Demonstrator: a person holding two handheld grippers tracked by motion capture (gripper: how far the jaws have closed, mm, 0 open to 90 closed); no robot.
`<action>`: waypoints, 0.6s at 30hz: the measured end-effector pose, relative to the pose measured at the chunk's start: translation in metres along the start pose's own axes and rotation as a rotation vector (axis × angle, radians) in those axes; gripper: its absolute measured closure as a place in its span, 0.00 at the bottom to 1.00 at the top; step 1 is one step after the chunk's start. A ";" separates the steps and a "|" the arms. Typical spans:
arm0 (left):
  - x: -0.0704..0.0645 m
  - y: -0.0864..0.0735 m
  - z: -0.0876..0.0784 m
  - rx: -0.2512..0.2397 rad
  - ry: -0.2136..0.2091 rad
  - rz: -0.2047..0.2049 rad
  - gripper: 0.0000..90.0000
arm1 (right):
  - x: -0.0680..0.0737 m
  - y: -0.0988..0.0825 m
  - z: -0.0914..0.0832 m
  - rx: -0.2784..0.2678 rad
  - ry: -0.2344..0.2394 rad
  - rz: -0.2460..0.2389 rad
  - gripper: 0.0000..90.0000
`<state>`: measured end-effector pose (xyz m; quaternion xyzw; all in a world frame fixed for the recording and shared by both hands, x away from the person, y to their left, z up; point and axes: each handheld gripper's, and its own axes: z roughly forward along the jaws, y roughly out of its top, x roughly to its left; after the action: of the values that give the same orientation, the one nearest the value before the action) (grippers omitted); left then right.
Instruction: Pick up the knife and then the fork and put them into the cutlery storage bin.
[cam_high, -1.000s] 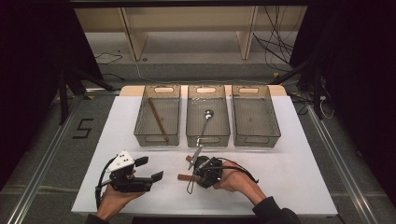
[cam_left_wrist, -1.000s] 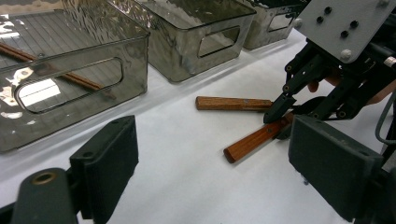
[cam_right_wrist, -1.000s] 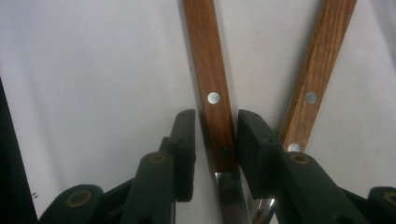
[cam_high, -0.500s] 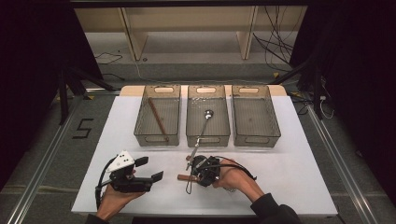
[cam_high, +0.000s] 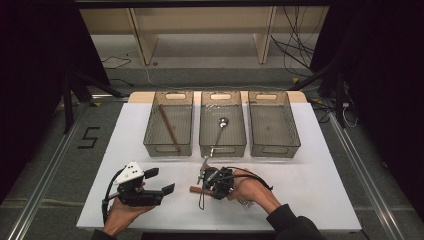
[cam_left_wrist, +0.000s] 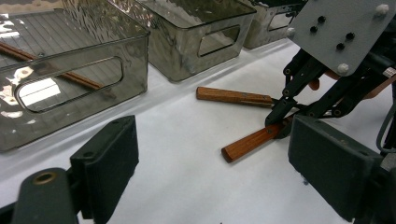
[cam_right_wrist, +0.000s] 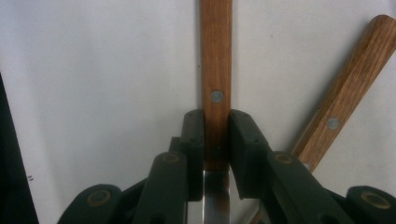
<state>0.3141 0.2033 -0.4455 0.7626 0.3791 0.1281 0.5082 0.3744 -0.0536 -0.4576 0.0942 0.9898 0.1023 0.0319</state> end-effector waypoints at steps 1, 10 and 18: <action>0.000 0.000 0.000 0.002 0.000 0.001 0.17 | 0.000 0.000 0.000 -0.002 -0.003 0.001 0.86; 0.000 0.000 0.000 0.003 0.001 0.001 0.17 | 0.000 -0.002 -0.009 -0.049 -0.021 0.016 0.86; 0.000 0.000 0.000 0.000 0.002 -0.001 0.17 | -0.008 -0.009 -0.029 -0.159 -0.049 0.079 0.87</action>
<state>0.3140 0.2035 -0.4453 0.7622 0.3801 0.1288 0.5080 0.3785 -0.0695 -0.4311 0.1330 0.9729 0.1795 0.0592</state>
